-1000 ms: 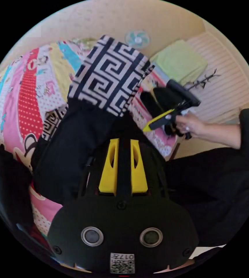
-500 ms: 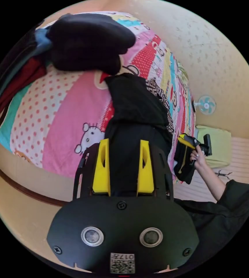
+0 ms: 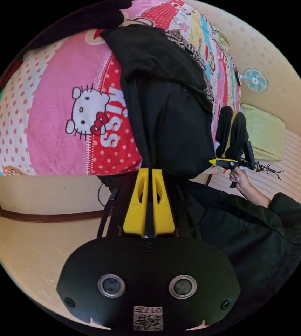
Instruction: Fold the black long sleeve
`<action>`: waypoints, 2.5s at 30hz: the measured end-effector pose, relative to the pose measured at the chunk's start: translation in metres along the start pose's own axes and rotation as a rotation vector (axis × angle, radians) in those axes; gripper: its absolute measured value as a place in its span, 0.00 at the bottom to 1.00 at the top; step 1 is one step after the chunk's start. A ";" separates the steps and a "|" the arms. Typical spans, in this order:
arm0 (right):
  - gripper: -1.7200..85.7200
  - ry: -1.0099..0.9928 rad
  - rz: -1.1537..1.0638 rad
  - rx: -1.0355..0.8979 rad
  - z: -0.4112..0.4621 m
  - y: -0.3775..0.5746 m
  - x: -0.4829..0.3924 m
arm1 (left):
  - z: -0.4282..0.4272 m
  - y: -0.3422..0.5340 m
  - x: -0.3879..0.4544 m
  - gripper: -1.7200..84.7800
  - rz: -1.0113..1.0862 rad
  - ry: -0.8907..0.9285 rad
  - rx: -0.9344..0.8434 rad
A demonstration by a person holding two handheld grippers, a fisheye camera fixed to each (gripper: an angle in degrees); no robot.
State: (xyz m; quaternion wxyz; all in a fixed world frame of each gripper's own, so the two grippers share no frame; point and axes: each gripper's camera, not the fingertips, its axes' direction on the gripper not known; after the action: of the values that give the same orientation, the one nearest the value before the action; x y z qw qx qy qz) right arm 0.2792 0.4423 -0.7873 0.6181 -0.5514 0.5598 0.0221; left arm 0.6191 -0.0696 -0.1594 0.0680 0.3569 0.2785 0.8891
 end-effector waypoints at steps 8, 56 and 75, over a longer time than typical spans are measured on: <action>0.07 -0.043 -0.007 0.305 -0.120 -0.042 0.003 | -0.107 -0.065 -0.014 0.08 -0.009 0.003 0.252; 0.04 -0.359 0.004 0.176 -0.245 0.067 -0.004 | -0.243 -0.010 -0.085 0.07 -0.227 0.679 0.053; 0.16 0.005 0.146 0.205 -0.149 -0.052 0.011 | -0.162 -0.118 -0.090 0.21 -0.154 0.100 0.197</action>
State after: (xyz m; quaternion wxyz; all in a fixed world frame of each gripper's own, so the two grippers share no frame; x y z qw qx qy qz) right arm 0.2174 0.3097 -0.7259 0.6665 -0.4431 0.5995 0.0083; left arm 0.5679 -0.0724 -0.3726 0.0865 0.2947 0.3939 0.8663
